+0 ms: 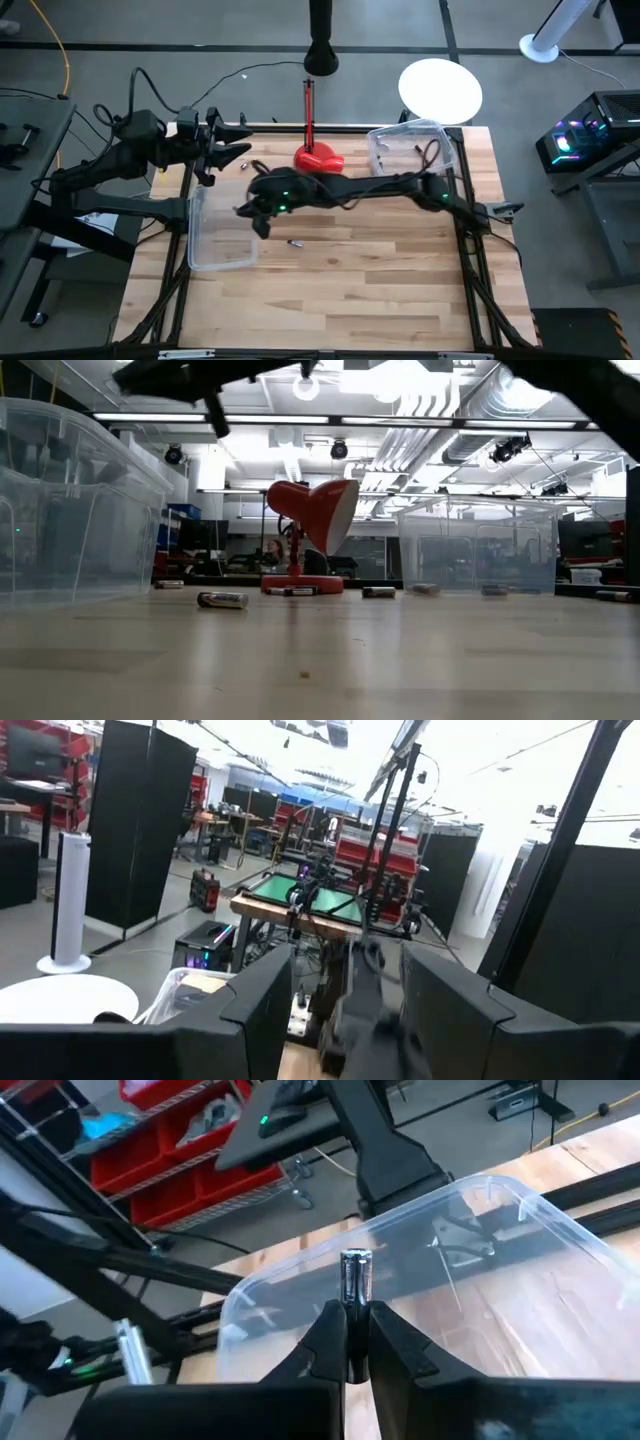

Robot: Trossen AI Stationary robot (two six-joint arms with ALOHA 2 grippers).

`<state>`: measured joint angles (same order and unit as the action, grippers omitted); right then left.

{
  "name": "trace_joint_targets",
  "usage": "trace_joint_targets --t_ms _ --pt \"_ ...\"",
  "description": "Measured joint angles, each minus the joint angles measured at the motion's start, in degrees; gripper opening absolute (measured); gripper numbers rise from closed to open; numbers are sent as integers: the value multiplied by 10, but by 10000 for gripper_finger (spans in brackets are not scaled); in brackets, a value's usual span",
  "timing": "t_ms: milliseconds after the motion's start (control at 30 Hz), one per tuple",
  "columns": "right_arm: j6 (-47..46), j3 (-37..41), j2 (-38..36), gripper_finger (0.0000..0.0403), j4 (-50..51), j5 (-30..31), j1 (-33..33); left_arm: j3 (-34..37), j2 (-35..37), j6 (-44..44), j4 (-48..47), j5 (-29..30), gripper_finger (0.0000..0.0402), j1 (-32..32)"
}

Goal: Sort batteries
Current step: Put the silver battery into the bottom transparent bin

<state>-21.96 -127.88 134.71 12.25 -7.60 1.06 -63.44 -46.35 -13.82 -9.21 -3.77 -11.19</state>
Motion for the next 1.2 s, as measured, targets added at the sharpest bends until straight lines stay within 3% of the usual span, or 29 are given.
trace_joint_targets --t_ms 100,233,400,633,900,1067,1200 --pt "0 -65 44 11 33 0 -1 0 3 0 1 0 177 0" --pt "-35 -53 54 27 24 2 -1 0 4 5 0 0 177 0" --pt "-45 -56 52 105 61 -9 -4 0 3 14 0 3 177 0" --pt "26 -69 19 204 93 1 -11 0 3 21 1 30 177 0" --pt "180 -71 -67 214 301 74 -34 0 -2 36 1 30 177 0" --pt "205 -59 -102 215 456 76 -39 0 -18 45 0 30 177 0" --pt "207 1 -126 215 523 76 -22 0 -42 58 -1 30 177 0"
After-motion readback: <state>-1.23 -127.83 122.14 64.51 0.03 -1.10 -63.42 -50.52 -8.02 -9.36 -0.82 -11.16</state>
